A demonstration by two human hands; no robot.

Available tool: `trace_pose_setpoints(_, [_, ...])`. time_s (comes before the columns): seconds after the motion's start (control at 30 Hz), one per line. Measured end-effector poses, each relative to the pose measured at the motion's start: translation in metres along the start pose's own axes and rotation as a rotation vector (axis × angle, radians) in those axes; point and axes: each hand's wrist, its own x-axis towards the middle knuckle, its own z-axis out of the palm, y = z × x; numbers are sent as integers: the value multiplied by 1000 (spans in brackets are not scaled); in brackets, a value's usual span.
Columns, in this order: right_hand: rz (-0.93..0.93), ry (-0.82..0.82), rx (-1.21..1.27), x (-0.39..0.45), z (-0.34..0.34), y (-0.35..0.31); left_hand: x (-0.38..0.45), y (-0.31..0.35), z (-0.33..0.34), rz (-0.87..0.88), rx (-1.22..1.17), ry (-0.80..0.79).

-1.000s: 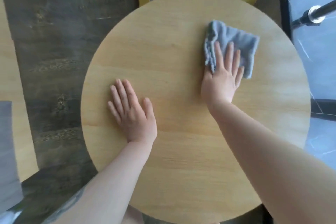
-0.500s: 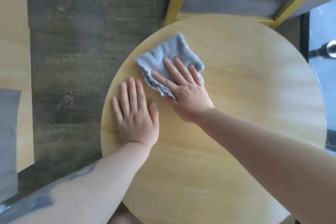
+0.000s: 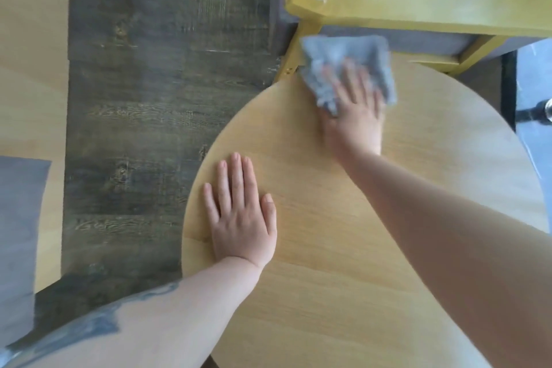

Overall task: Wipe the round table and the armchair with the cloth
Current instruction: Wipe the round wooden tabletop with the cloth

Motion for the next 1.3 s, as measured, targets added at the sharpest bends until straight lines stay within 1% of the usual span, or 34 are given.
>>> trace_pose_setpoints(0.03, [313,80,40,-8,-1,9,-1,0,0,0,1,1])
trace_pose_setpoints(0.07, [499,102,36,-23,0,6,-1,0,0,0,4,0])
trace_pose_setpoints(0.1, [503,75,-8,-37,2,-4,0,0,0,0,8,-1])
trace_pose_setpoints(0.13, [335,38,-42,-51,7,-16,1,0,-1,1,13,-3])
trace_pose_setpoints(0.2, [-262,-111,-44,-61,13,-29,0,0,-1,0,20,-1])
trace_pose_setpoints(0.23, [-505,-159,-90,-50,11,-22,0,0,0,1,19,3])
trace_pose_setpoints(0.27, [-589,-157,-135,-32,4,-11,0,0,1,2,18,5])
trace_pose_setpoints(0.3, [-482,-125,-162,-14,-2,4,0,-1,1,5,15,8])
trace_pose_setpoints(0.33, [-231,-67,-136,1,-9,21,0,-1,2,8,10,14])
trace_pose_setpoints(0.37, [98,6,-62,7,-16,34,0,-1,2,10,6,20])
trace_pose_setpoints(0.4, [386,54,-13,3,-17,39,0,-1,2,12,2,24])
trace_pose_setpoints(0.43, [537,65,5,-6,-16,34,0,-1,2,11,-3,30])
trace_pose_setpoints(0.47, [513,47,-41,-17,-12,22,0,0,2,7,-6,33])
trace_pose_setpoints(0.5, [337,5,-86,-30,-7,13,-1,0,2,0,-8,30])
trace_pose_setpoints(0.57, [-164,-76,-125,-40,-6,9,-1,1,1,-13,-13,23])
trace_pose_setpoints(0.6, [-323,-84,-148,-27,-16,18,0,1,1,-17,-12,22])
trace_pose_setpoints(0.63, [-322,-82,-166,-12,-27,28,0,2,1,-16,-4,15])
trace_pose_setpoints(0.67, [-180,-35,-173,2,-37,43,0,2,1,-7,7,8])
trace_pose_setpoints(0.73, [196,66,-138,7,-53,73,-2,2,1,13,20,16])
trace_pose_setpoints(0.77, [306,82,-152,-5,-55,79,-1,3,0,12,11,31])
trace_pose_setpoints(0.8, [315,77,-181,-21,-53,78,-1,6,-1,3,-13,46])
trace_pose_setpoints(0.83, [226,54,-193,-39,-46,71,0,12,-3,4,-46,55])
trace_pose_setpoints(0.87, [72,31,-185,-52,-37,63,2,21,-5,31,-77,58])
trace_pose_setpoints(0.9, [-82,-12,-177,-56,-31,59,5,33,-7,83,-103,56])
trace_pose_setpoints(0.93, [-199,-7,-177,-48,-27,59,8,48,-7,151,-121,50])
trace_pose_setpoints(0.97, [-220,24,-162,-33,-29,62,12,64,-5,217,-126,40])
trace_pose_setpoints(1.0, [-156,56,-132,-19,-32,70,17,79,-2,264,-123,28])
trace_pose_setpoints(1.07, [149,110,-39,-5,-37,91,27,104,4,291,-118,11])
trace_pose_setpoints(1.1, [297,116,-43,-10,-34,98,30,112,8,287,-107,6])
trace_pose_setpoints(1.13, [377,102,-75,-23,-30,96,32,117,10,280,-90,1])
trace_pose_setpoints(1.17, [356,82,-118,-36,-24,88,33,119,13,271,-71,3])
trace_pose_setpoints(1.2, [250,50,-143,-49,-20,77,34,120,15,265,-54,10])
trace_pose_setpoints(1.27, [-71,-38,-133,-53,-14,69,34,120,16,271,-20,18])
trace_pose_setpoints(1.3, [-198,-36,-159,-40,-17,76,33,120,15,275,-3,17])
